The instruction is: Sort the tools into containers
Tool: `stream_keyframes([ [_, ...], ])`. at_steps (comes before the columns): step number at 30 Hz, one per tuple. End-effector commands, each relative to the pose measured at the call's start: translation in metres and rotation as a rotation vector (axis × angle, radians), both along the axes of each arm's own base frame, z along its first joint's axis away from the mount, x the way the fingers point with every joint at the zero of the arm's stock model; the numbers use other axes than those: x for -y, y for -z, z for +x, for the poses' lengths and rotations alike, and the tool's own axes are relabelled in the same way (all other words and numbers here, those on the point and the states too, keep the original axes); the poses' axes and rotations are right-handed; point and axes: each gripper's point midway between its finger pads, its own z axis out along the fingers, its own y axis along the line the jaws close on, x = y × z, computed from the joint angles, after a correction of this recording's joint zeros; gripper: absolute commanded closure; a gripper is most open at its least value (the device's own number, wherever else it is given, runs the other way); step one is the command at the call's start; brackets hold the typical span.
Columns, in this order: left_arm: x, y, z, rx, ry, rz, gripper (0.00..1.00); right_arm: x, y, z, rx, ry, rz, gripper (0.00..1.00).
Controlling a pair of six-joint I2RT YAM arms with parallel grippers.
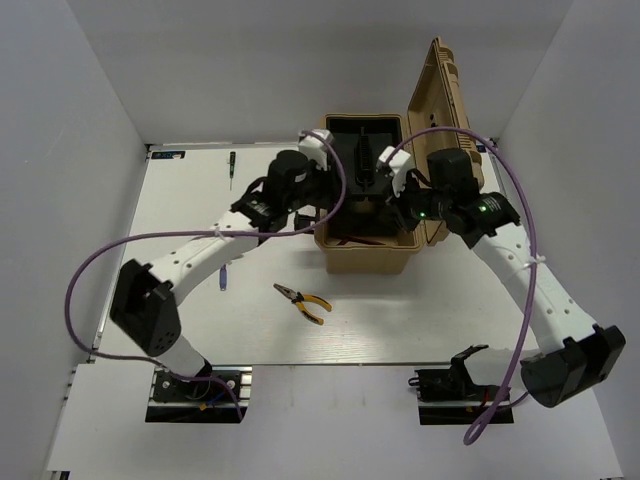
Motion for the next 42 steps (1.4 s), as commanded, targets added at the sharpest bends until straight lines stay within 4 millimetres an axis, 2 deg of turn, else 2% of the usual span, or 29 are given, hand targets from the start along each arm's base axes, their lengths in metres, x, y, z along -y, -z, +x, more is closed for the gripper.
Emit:
stream_keyframes([
  [1,-0.067,-0.042,0.02,0.094,-0.226,0.055,0.65,-0.02,-0.01,0.007,-0.029,-0.051,0.05,1.0],
  [2,-0.08,-0.036,0.026,0.079,-0.266,0.078,0.65,-0.023,-0.014,0.009,-0.033,-0.052,0.056,1.0],
  [3,-0.092,-0.019,0.032,0.037,-0.3,0.122,0.65,-0.03,-0.007,0.015,-0.062,-0.056,0.044,1.0],
  [4,-0.114,-0.013,0.046,0.012,-0.373,0.137,0.63,-0.034,-0.006,0.016,-0.071,-0.06,0.042,1.0],
  [5,-0.126,-0.001,0.054,-0.021,-0.411,0.154,0.56,-0.04,-0.018,0.02,-0.051,-0.059,0.052,1.0],
  [6,-0.136,0.016,0.064,-0.053,-0.438,0.178,0.56,-0.045,-0.009,0.025,-0.074,-0.057,0.039,1.0],
  [7,-0.148,0.022,0.074,-0.063,-0.476,0.19,0.54,-0.048,-0.01,0.026,-0.076,-0.055,0.038,1.0],
  [8,-0.173,0.029,0.089,-0.086,-0.537,0.189,0.48,-0.053,-0.02,0.028,-0.06,-0.053,0.047,1.0],
  [9,-0.185,0.031,0.1,-0.098,-0.567,0.194,0.45,-0.055,-0.013,0.035,-0.07,-0.038,0.031,0.89],
  [10,-0.192,0.052,0.113,-0.136,-0.581,0.214,0.43,-0.055,-0.013,0.039,-0.064,-0.023,0.024,0.83],
  [11,-0.211,0.059,0.124,-0.158,-0.62,0.223,0.41,-0.057,-0.015,0.041,-0.058,-0.019,0.024,0.75],
  [12,-0.216,0.049,0.14,-0.124,-0.625,0.232,0.4,-0.058,-0.016,0.043,-0.051,-0.012,0.02,0.61],
  [13,-0.221,0.053,0.149,-0.118,-0.627,0.254,0.38,-0.058,-0.019,0.047,-0.036,0.003,0.022,0.57],
  [14,-0.219,0.072,0.161,-0.131,-0.615,0.287,0.36,-0.058,-0.019,0.049,-0.032,0.005,0.021,0.55],
  [15,-0.225,0.062,0.175,-0.093,-0.617,0.301,0.33,-0.058,-0.021,0.05,-0.027,0.016,0.021,0.55],
  [16,-0.229,0.062,0.186,-0.076,-0.613,0.306,0.31,-0.059,-0.021,0.051,-0.021,0.016,0.023,0.54],
  [17,-0.226,0.05,0.199,-0.04,-0.612,0.299,0.29,-0.06,-0.019,0.052,-0.024,0.019,0.02,0.54],
  [18,-0.231,0.072,0.211,-0.058,-0.607,0.338,0.25,-0.06,-0.02,0.053,-0.022,0.022,0.023,0.54],
  [19,-0.232,0.058,0.225,-0.017,-0.628,0.335,0.25,-0.061,-0.016,0.053,-0.029,0.017,0.018,0.54],
  [21,-0.235,0.066,0.239,-0.015,-0.64,0.372,0.25,-0.062,-0.014,0.053,-0.035,0.011,0.018,0.54],
  [22,-0.24,0.092,0.248,-0.041,-0.653,0.431,0.24,-0.063,-0.012,0.051,-0.044,0.002,0.021,0.54],
  [23,-0.247,0.084,0.258,-0.028,-0.684,0.431,0.24,-0.062,-0.009,0.051,-0.05,0.005,0.019,0.54],
  [26,-0.27,0.103,0.273,-0.044,-0.768,0.475,0.24,-0.061,0.001,0.045,-0.074,-0.007,0.016,0.54],
  [32,-0.307,0.131,0.284,-0.094,-0.878,0.472,0.24,-0.061,0.019,0.038,-0.116,-0.025,0.01,0.54],
  [34,-0.312,0.139,0.288,-0.097,-0.892,0.461,0.24,-0.061,0.025,0.039,-0.126,-0.027,0.001,0.54],
  [37,-0.315,0.136,0.294,-0.085,-0.888,0.441,0.24,-0.061,0.032,0.037,-0.137,-0.037,-0.01,0.54],
  [38,-0.317,0.152,0.294,-0.104,-0.893,0.46,0.24,-0.061,0.033,0.036,-0.139,-0.043,-0.01,0.54],
  [41,-0.322,0.158,0.296,-0.111,-0.895,0.457,0.24,-0.061,0.035,0.035,-0.15,-0.041,-0.006,0.54],
  [42,-0.322,0.167,0.296,-0.122,-0.892,0.465,0.24,-0.062,0.037,0.033,-0.157,-0.046,-0.003,0.54],
])
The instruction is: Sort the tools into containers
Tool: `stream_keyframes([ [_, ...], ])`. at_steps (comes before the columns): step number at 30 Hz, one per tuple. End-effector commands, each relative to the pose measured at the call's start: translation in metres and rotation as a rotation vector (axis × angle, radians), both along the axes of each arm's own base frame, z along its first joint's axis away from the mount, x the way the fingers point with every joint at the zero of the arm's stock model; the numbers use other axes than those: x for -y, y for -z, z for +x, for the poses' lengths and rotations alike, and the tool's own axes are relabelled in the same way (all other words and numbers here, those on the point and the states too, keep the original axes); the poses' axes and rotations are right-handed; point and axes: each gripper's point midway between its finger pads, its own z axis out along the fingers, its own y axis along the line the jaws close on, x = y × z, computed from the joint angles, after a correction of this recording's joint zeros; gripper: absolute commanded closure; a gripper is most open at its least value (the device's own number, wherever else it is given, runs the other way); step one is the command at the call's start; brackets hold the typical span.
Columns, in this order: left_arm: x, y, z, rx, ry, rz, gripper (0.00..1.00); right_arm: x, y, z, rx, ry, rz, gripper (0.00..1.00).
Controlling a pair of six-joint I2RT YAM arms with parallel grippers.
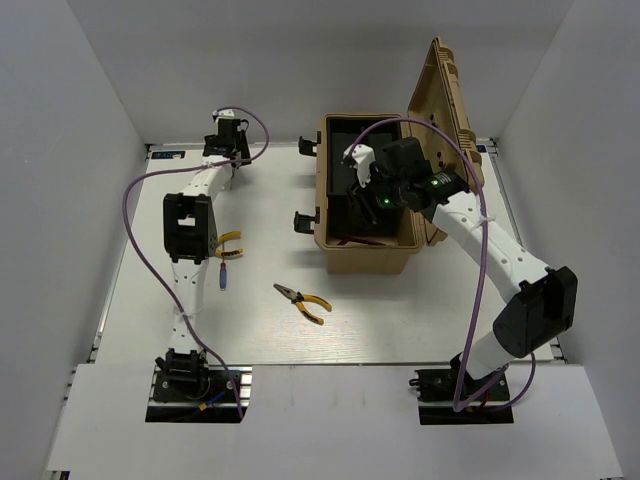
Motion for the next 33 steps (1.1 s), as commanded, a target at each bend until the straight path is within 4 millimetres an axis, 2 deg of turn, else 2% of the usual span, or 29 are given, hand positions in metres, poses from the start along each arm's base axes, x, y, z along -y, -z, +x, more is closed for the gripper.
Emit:
stream_keyframes([
  [1,0.003,-0.019,0.012,0.061,-0.005,-0.01,0.24,-0.005,-0.005,-0.001,0.013,-0.022,0.034,0.54],
  [4,0.007,-0.007,0.013,0.048,0.014,-0.022,0.24,-0.005,-0.003,-0.001,0.006,-0.021,0.034,0.54],
  [10,0.01,-0.002,0.019,0.068,0.018,-0.037,0.24,-0.004,0.003,-0.001,-0.009,-0.021,0.029,0.54],
  [11,0.01,0.005,0.019,0.057,0.018,-0.036,0.25,-0.005,0.002,-0.003,-0.007,-0.02,0.03,0.54],
  [14,0.01,0.005,0.019,0.057,0.018,-0.036,0.29,-0.004,0.001,-0.003,-0.009,-0.016,0.035,0.54],
  [15,0.01,0.012,0.018,0.047,0.018,-0.035,0.31,-0.003,0.001,-0.003,-0.008,-0.017,0.035,0.54],
  [19,0.009,0.018,0.015,0.027,0.017,-0.033,0.33,-0.003,0.0,-0.005,-0.013,-0.017,0.042,0.54],
  [22,0.009,0.026,0.012,0.007,0.017,-0.031,0.45,-0.004,-0.002,-0.007,-0.017,-0.018,0.048,0.54],
  [23,0.009,0.026,0.012,0.007,0.017,-0.031,0.52,-0.004,-0.003,-0.009,-0.019,-0.022,0.053,0.54],
  [27,0.008,0.033,0.006,-0.023,0.017,-0.028,0.67,-0.003,-0.007,-0.01,-0.013,-0.019,0.061,0.54],
  [29,0.008,0.045,0.0,-0.05,0.011,-0.031,0.76,-0.002,-0.007,-0.012,-0.017,-0.02,0.063,0.54],
  [32,0.008,0.034,-0.004,-0.041,0.005,-0.04,0.83,-0.002,-0.012,-0.015,-0.01,-0.028,0.073,0.54],
  [33,0.01,0.026,-0.003,-0.027,0.008,-0.056,0.87,-0.002,-0.014,-0.018,-0.007,-0.04,0.078,0.45],
])
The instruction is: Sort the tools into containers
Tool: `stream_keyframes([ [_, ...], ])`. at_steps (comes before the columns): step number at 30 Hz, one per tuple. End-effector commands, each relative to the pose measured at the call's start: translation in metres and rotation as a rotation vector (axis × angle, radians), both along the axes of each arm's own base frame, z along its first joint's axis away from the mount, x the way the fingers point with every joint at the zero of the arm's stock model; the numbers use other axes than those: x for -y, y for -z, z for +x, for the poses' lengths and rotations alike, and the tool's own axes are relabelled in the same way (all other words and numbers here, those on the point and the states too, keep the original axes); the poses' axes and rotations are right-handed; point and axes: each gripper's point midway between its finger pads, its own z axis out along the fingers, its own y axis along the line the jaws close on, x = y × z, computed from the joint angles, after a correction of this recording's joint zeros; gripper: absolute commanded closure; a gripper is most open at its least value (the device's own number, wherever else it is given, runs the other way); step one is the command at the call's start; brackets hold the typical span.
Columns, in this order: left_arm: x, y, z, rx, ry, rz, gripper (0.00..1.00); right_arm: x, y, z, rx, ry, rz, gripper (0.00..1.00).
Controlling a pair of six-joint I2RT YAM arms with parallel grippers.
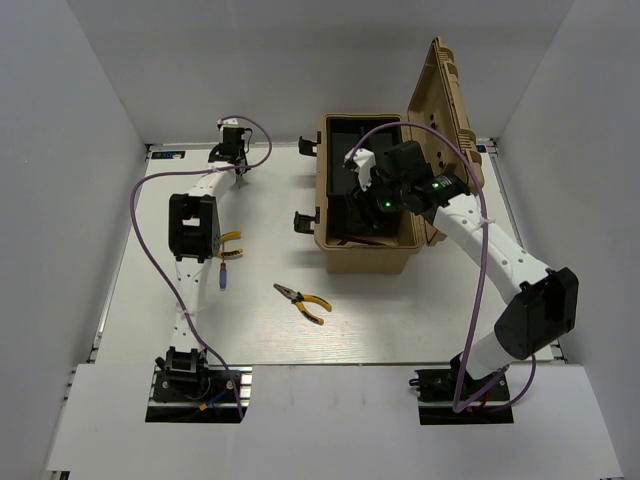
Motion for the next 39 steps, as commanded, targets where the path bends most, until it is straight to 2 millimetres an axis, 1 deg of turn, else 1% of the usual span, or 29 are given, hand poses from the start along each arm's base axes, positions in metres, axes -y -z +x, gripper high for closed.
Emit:
stream_keyframes([
  [1,0.004,-0.018,-0.01,-0.008,0.003,-0.025,0.89,0.0,-0.024,-0.008,0.046,-0.027,0.056,0.39],
  [2,0.006,-0.033,-0.012,0.006,0.013,-0.034,0.91,-0.001,-0.024,-0.011,0.045,-0.036,0.058,0.33],
  [3,0.008,-0.047,-0.011,0.029,0.015,-0.05,0.97,0.001,-0.028,-0.012,0.059,-0.043,0.06,0.26],
  [5,0.009,-0.061,-0.018,0.035,0.017,-0.063,1.0,0.002,-0.03,-0.014,0.072,-0.052,0.062,0.24],
  [6,0.012,-0.092,-0.02,0.083,0.024,-0.087,1.0,0.002,-0.033,-0.015,0.081,-0.054,0.065,0.28],
  [7,0.012,-0.099,-0.026,0.083,0.024,-0.087,1.0,0.004,-0.037,-0.017,0.087,-0.051,0.07,0.43],
  [8,0.014,-0.114,-0.029,0.108,0.032,-0.106,1.0,0.004,-0.041,-0.017,0.102,-0.053,0.075,0.54],
  [9,0.017,-0.157,-0.034,0.182,0.042,-0.128,1.0,0.005,-0.04,-0.017,0.103,-0.048,0.07,0.67],
  [10,0.023,-0.162,-0.043,0.184,0.059,-0.135,1.0,0.007,-0.041,-0.016,0.107,-0.037,0.069,0.8],
  [11,0.025,-0.179,-0.047,0.213,0.073,-0.145,1.0,0.007,-0.046,-0.017,0.125,-0.038,0.077,0.97],
  [12,0.032,-0.194,-0.054,0.233,0.092,-0.153,1.0,0.009,-0.046,-0.017,0.129,-0.033,0.074,1.0],
  [13,0.035,-0.2,-0.063,0.236,0.096,-0.18,1.0,0.012,-0.042,-0.016,0.135,-0.016,0.058,1.0],
  [14,0.04,-0.235,-0.076,0.291,0.127,-0.215,1.0,0.014,-0.044,-0.017,0.15,-0.011,0.056,1.0],
  [15,0.048,-0.251,-0.083,0.326,0.156,-0.229,1.0,0.017,-0.044,-0.011,0.174,0.01,0.048,1.0],
  [16,0.05,-0.253,-0.093,0.327,0.165,-0.248,1.0,0.02,-0.044,-0.012,0.183,0.02,0.041,1.0],
  [17,0.057,-0.263,-0.101,0.337,0.204,-0.279,1.0,0.025,-0.042,-0.009,0.197,0.043,0.024,1.0],
  [18,0.067,-0.289,-0.114,0.383,0.247,-0.297,1.0,0.03,-0.043,-0.005,0.221,0.073,0.012,1.0],
  [19,0.076,-0.29,-0.121,0.386,0.275,-0.326,1.0,0.031,-0.044,-0.003,0.233,0.087,0.008,1.0],
  [20,0.09,-0.296,-0.129,0.39,0.333,-0.388,1.0,0.039,-0.043,0.004,0.255,0.145,-0.014,1.0],
  [21,0.096,-0.306,-0.134,0.419,0.365,-0.416,1.0,0.043,-0.047,0.007,0.274,0.167,-0.014,1.0],
  [22,0.117,-0.321,-0.147,0.43,0.441,-0.454,1.0,0.044,-0.047,0.008,0.278,0.183,-0.016,1.0],
  [24,0.14,-0.325,-0.156,0.416,0.52,-0.514,1.0,0.053,-0.054,0.013,0.31,0.235,-0.025,1.0],
  [26,0.171,-0.336,-0.168,0.414,0.634,-0.565,1.0,0.057,-0.059,0.014,0.325,0.255,-0.028,1.0],
  [27,0.181,-0.347,-0.169,0.431,0.669,-0.574,1.0,0.059,-0.06,0.014,0.328,0.262,-0.028,1.0],
  [29,0.208,-0.347,-0.173,0.405,0.744,-0.599,1.0,0.061,-0.065,0.014,0.343,0.271,-0.022,1.0],
  [32,0.234,-0.335,-0.175,0.354,0.776,-0.62,1.0,0.065,-0.072,0.014,0.352,0.294,-0.012,1.0],
  [34,0.242,-0.319,-0.168,0.326,0.737,-0.613,1.0,0.07,-0.079,0.017,0.372,0.321,-0.015,1.0],
  [37,0.262,-0.298,-0.164,0.286,0.714,-0.62,1.0,0.076,-0.085,0.019,0.389,0.356,-0.019,1.0],
  [39,0.277,-0.296,-0.164,0.285,0.715,-0.635,1.0,0.078,-0.08,0.02,0.379,0.363,-0.028,1.0],
])
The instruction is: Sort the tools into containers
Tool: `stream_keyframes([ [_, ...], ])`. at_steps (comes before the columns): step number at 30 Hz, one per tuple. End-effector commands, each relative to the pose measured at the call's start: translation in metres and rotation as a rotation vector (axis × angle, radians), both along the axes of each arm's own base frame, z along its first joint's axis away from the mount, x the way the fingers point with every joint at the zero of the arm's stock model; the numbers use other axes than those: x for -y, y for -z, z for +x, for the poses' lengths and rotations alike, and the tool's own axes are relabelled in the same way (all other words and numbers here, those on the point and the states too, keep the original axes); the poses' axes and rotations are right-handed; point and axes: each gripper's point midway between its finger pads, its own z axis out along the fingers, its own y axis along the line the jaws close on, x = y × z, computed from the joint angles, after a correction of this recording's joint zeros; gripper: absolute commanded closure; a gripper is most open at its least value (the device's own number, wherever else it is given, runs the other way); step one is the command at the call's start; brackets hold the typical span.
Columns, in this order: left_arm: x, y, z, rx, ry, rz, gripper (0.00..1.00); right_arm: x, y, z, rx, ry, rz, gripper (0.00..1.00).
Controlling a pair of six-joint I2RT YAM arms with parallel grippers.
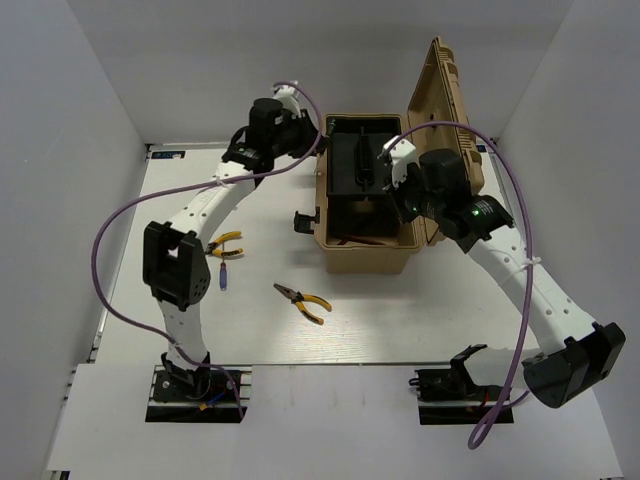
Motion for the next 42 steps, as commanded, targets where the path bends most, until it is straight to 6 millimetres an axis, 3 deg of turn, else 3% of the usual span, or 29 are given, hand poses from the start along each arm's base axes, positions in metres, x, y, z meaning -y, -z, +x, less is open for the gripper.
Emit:
stream_keyframes([
  [1,0.017,-0.023,-0.002,0.032,-0.006,-0.038,1.0,0.006,-0.028,0.006,0.08,0.049,0.038,1.0],
  [5,0.041,-0.015,0.007,-0.006,-0.024,-0.058,1.0,0.008,-0.027,0.006,0.078,0.058,0.047,1.0],
  [6,0.048,-0.005,0.011,-0.031,-0.041,-0.062,1.0,0.008,-0.028,0.007,0.078,0.06,0.049,1.0],
  [14,0.057,0.029,0.032,-0.116,-0.199,-0.031,1.0,0.009,-0.026,0.005,0.067,0.064,0.058,1.0],
  [15,0.061,0.023,0.03,-0.11,-0.202,-0.043,1.0,0.009,-0.027,0.004,0.068,0.061,0.059,1.0],
  [21,0.069,0.04,0.039,-0.12,-0.241,-0.012,1.0,0.009,-0.025,0.0,0.063,0.056,0.068,1.0],
  [24,0.068,0.052,0.042,-0.136,-0.247,0.018,0.75,0.009,-0.026,-0.002,0.065,0.055,0.071,1.0],
  [25,0.069,0.048,0.043,-0.129,-0.247,0.012,0.62,0.01,-0.026,-0.002,0.066,0.058,0.07,1.0],
  [29,0.068,0.045,0.043,-0.117,-0.24,0.027,0.4,0.009,-0.026,-0.004,0.066,0.045,0.073,1.0],
  [31,0.073,0.039,0.04,-0.101,-0.227,0.029,0.39,0.01,-0.026,-0.004,0.063,0.042,0.074,1.0],
  [35,0.061,-0.011,0.03,0.029,-0.225,0.077,0.39,-0.001,-0.027,-0.016,0.053,-0.059,0.085,0.97],
  [36,0.052,-0.037,0.021,0.079,-0.226,0.078,0.39,-0.004,-0.026,-0.02,0.046,-0.087,0.085,0.82],
  [37,0.044,-0.042,0.016,0.097,-0.234,0.11,0.4,-0.005,-0.021,-0.026,0.017,-0.113,0.075,0.73],
  [39,0.033,-0.057,-0.001,0.148,-0.216,0.183,0.59,-0.018,-0.016,-0.038,-0.018,-0.227,0.081,0.57],
  [40,0.015,-0.089,-0.019,0.197,-0.237,0.18,0.72,-0.023,-0.015,-0.043,-0.036,-0.261,0.09,0.57],
  [41,0.003,-0.07,-0.029,0.166,-0.243,0.24,0.83,-0.025,-0.012,-0.043,-0.047,-0.272,0.09,0.64],
  [42,-0.013,-0.07,-0.038,0.18,-0.265,0.286,0.94,-0.024,-0.013,-0.04,-0.041,-0.255,0.08,0.87],
])
